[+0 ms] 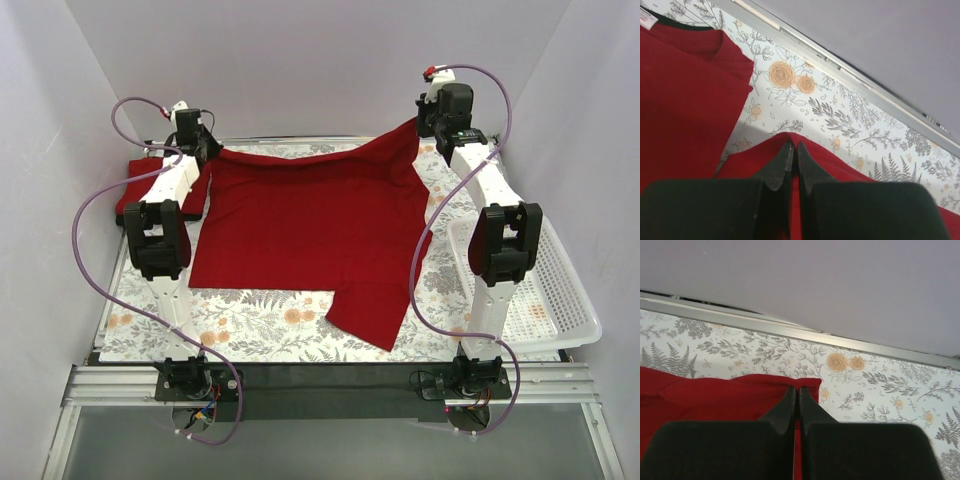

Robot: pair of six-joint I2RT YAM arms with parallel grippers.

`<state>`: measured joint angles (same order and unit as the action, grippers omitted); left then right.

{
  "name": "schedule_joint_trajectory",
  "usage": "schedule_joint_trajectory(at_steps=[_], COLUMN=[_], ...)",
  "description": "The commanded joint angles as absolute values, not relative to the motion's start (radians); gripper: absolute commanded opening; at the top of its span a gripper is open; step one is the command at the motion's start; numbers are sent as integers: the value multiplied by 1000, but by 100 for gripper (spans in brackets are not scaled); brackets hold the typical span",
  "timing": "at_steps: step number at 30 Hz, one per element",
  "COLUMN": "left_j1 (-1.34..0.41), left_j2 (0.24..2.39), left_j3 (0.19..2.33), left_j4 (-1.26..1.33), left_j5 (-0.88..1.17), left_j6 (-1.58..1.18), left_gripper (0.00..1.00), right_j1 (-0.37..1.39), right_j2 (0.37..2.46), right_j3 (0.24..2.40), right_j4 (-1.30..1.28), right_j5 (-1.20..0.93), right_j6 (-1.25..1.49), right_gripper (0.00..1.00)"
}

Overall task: Fold and stack the t-shirts
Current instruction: Fold the tshirt

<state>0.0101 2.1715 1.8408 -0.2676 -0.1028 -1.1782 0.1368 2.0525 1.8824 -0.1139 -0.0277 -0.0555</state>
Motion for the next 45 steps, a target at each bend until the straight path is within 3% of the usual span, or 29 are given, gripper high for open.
schedule_joint_trajectory(at_steps=[1, 7, 19, 33, 45], left_j1=[37, 43, 58, 61, 67], left_j2=[2125, 2154, 2175, 2023, 2000], left_j3=[1878, 1881, 1861, 1660, 1634], left_j4=[-252, -252, -244, -241, -287], left_j5=[-83, -66, -38, -41, -37], left_j6=[-1192, -1206, -1216, -1244, -1249], left_gripper=[4, 4, 3, 3, 2], right_j1=[130, 123, 115, 114, 112], right_j2=[2005, 2019, 2039, 1859, 1770], right_j3=[1922, 1908, 1901, 1623, 1494], right_j4=[-66, -77, -74, -74, -120], right_j5=[-52, -75, -127, -135, -182], right_j6=[29, 172, 195, 281, 400], right_gripper=[1, 1, 1, 1, 2])
